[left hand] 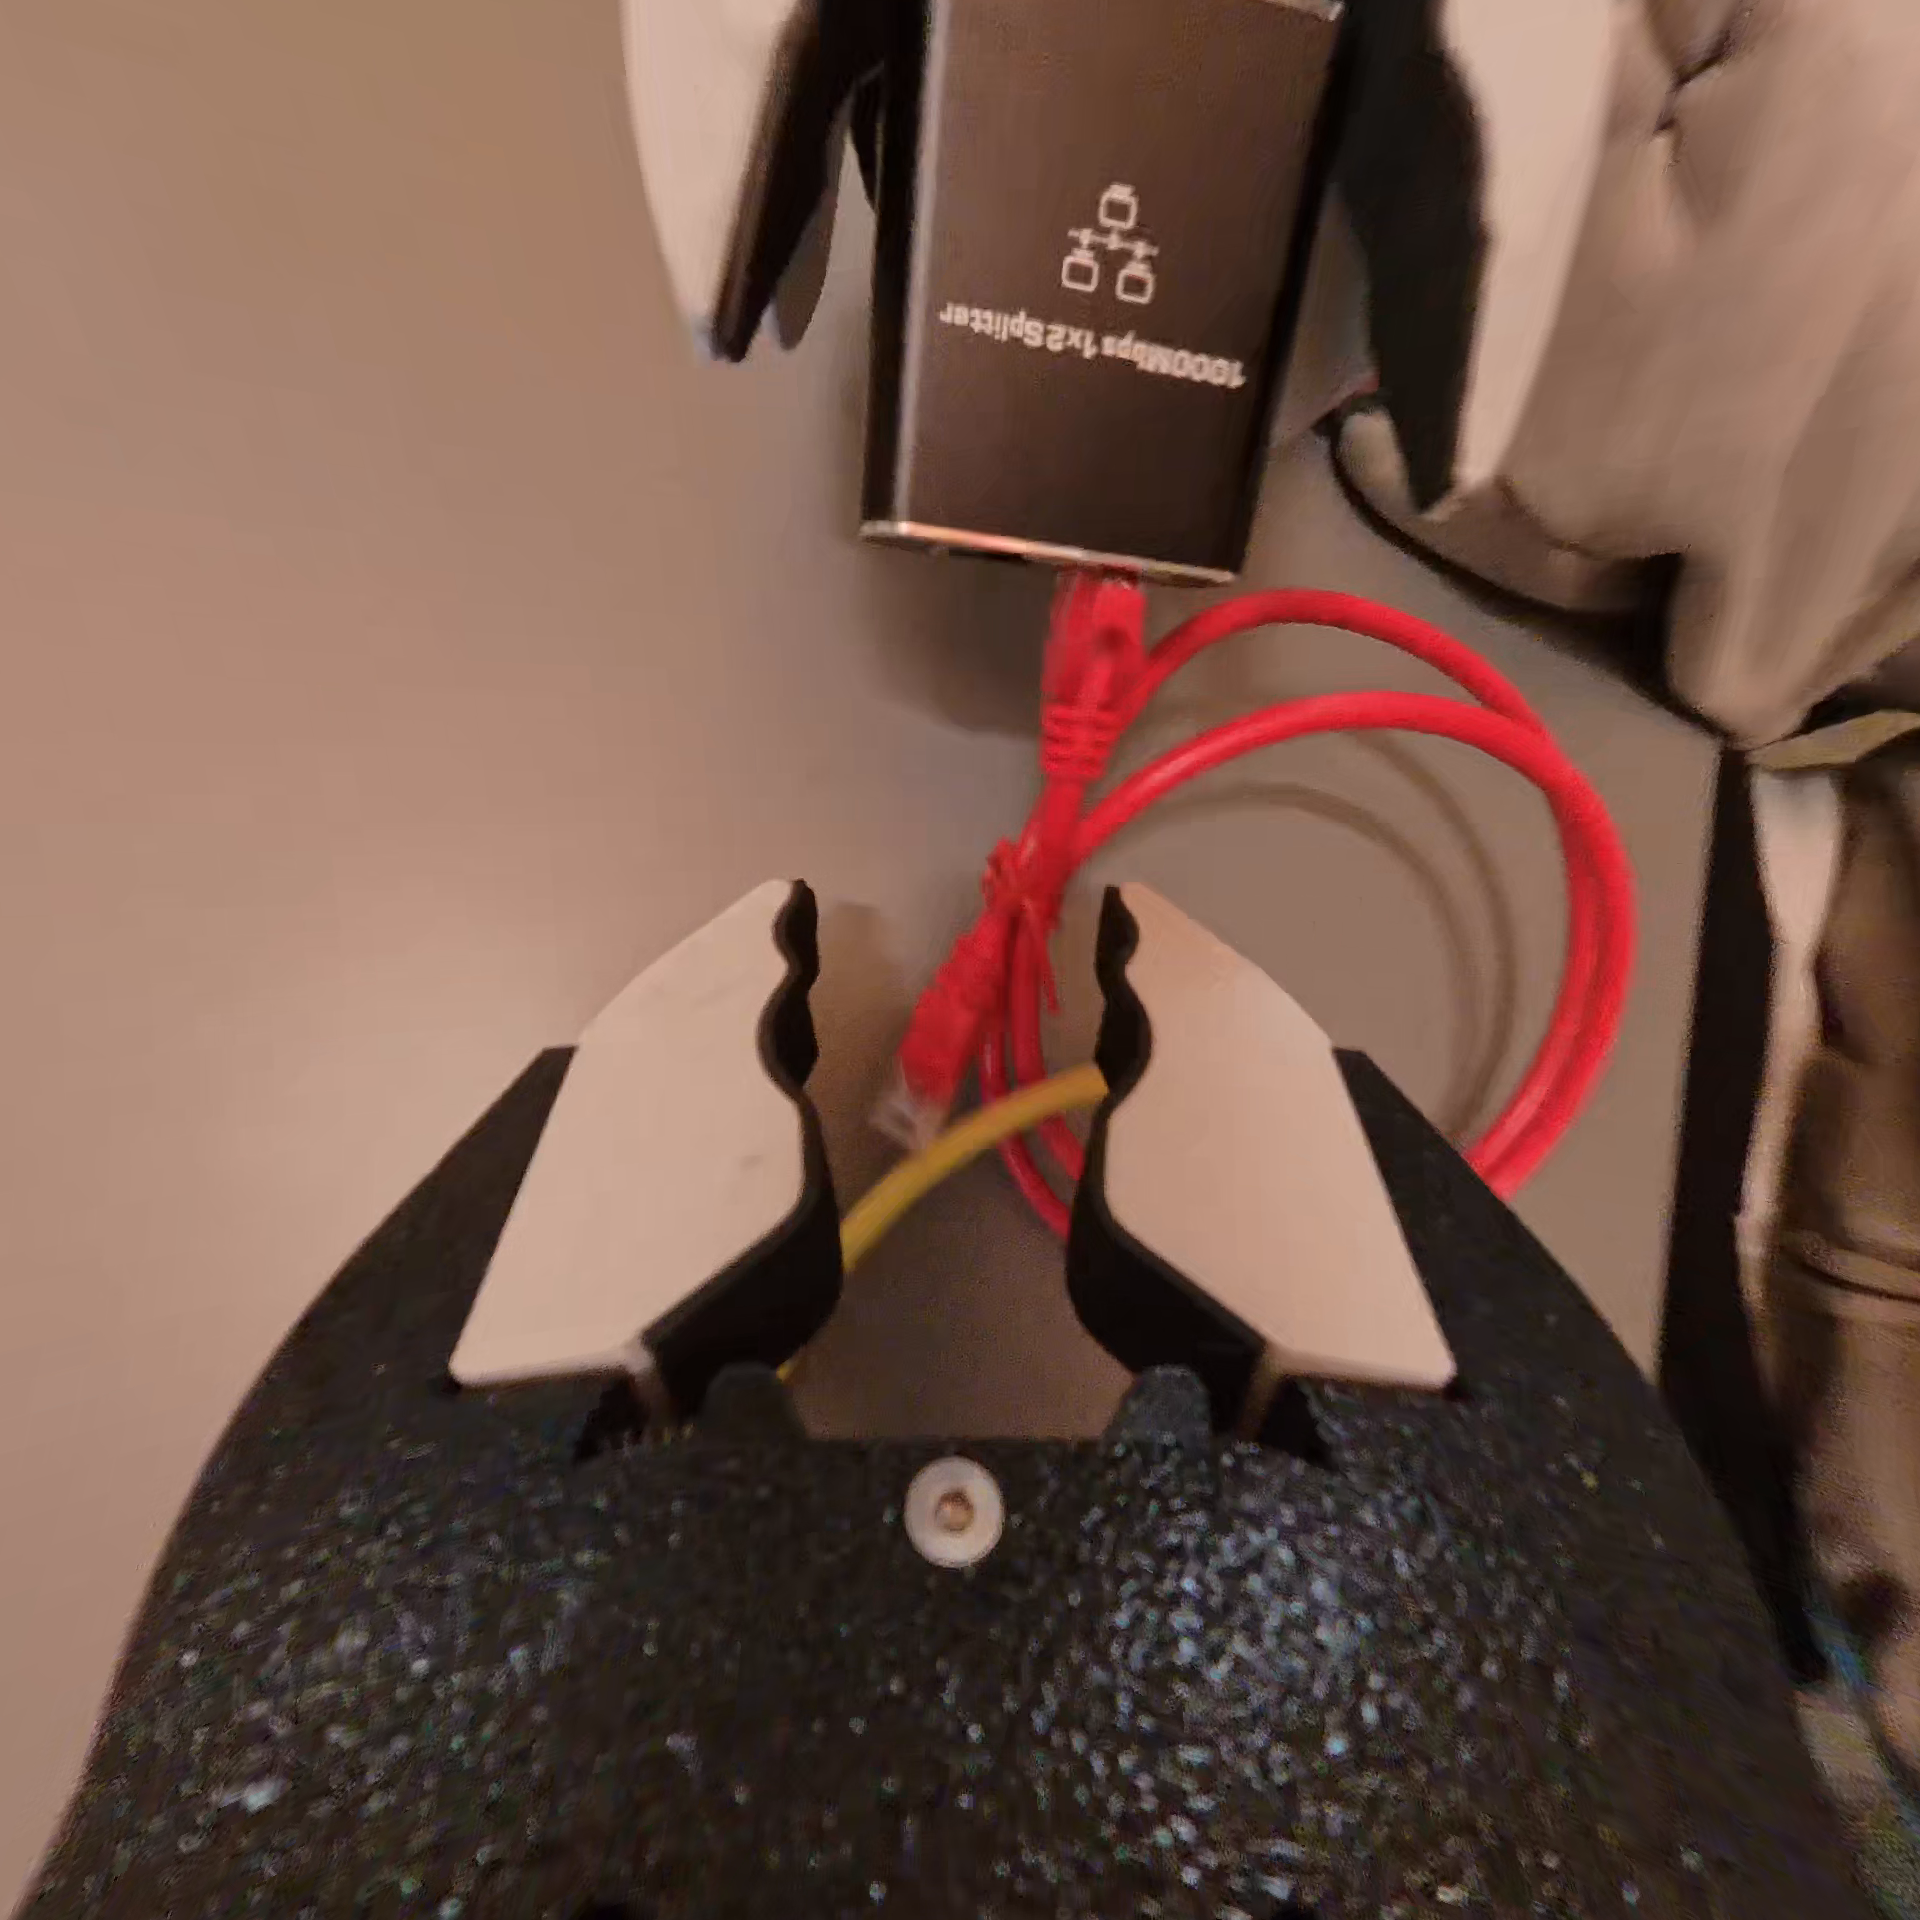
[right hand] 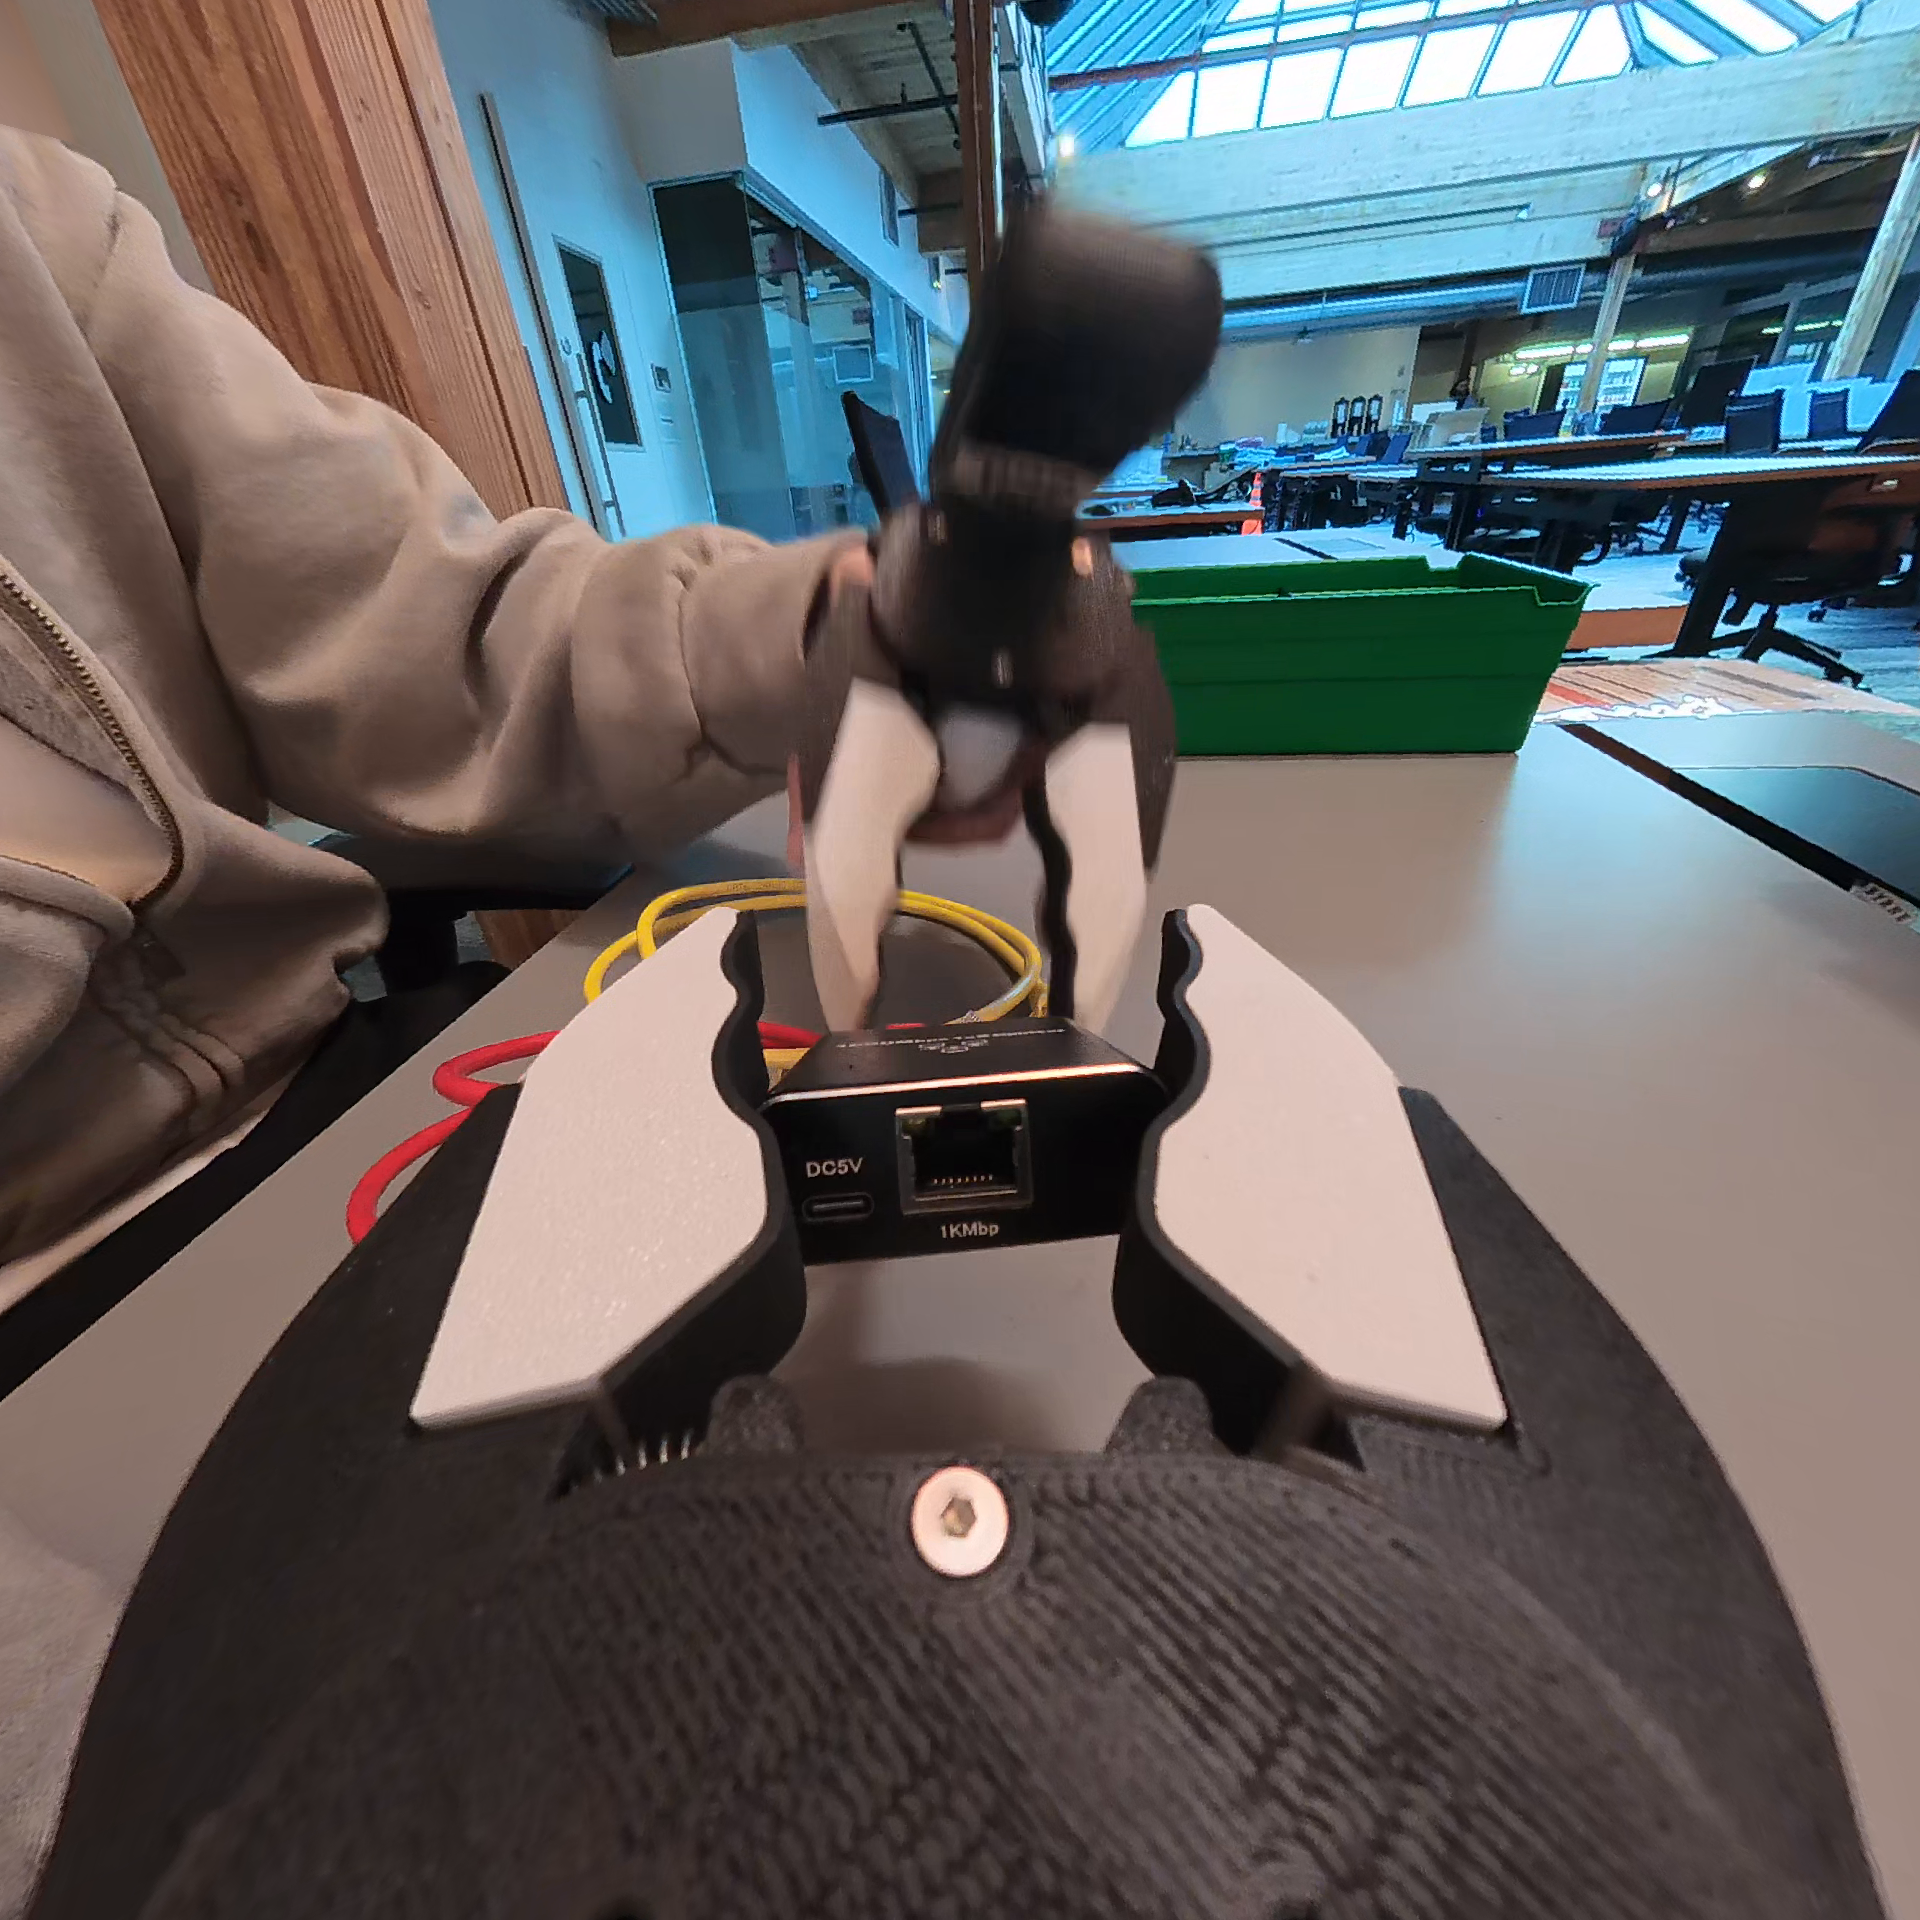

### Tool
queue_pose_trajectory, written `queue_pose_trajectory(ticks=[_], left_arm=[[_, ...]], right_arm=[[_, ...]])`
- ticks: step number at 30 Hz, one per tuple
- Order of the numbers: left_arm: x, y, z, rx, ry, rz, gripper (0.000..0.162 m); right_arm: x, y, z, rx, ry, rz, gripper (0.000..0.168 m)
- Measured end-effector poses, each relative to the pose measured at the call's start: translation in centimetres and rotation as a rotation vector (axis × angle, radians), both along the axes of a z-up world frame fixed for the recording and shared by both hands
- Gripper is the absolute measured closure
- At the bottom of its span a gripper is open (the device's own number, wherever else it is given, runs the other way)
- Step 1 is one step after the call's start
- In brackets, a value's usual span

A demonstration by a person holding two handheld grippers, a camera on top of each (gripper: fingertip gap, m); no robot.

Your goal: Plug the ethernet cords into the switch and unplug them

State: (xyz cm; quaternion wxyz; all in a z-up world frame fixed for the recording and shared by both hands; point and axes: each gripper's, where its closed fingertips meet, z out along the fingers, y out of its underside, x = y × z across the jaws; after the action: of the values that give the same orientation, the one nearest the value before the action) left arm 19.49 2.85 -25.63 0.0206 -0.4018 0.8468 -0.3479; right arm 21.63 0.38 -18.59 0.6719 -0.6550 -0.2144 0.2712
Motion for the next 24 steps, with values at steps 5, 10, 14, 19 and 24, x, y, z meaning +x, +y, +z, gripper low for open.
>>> queue_pose_trajectory(ticks=[5,10,14,19,24], left_arm=[[0.2,-4.5,-0.3,-0.21,0.057,-0.173,0.137],[-0.3,-3.7,2.1,-0.265,0.057,-0.212,0.147],[-1.3,-2.8,3.9,-0.337,0.091,-0.27,0.149],[-1.8,-3.3,5.0,-0.402,0.09,-0.332,0.15],[-2.5,-3.6,5.5,-0.504,0.19,-0.382,0.15]], right_arm=[[0.0,-0.2,0.1,0.014,-0.004,-0.002,0.094],[-0.1,-0.4,0.3,0.027,0.011,0.009,0.093],[-0.9,-0.1,-0.4,-0.004,-0.048,0.024,0.093],[-0.7,-0.1,-0.2,0.008,-0.046,0.001,0.088],[-0.8,-1.2,0.5,0.11,-0.062,-0.007,0.086]])
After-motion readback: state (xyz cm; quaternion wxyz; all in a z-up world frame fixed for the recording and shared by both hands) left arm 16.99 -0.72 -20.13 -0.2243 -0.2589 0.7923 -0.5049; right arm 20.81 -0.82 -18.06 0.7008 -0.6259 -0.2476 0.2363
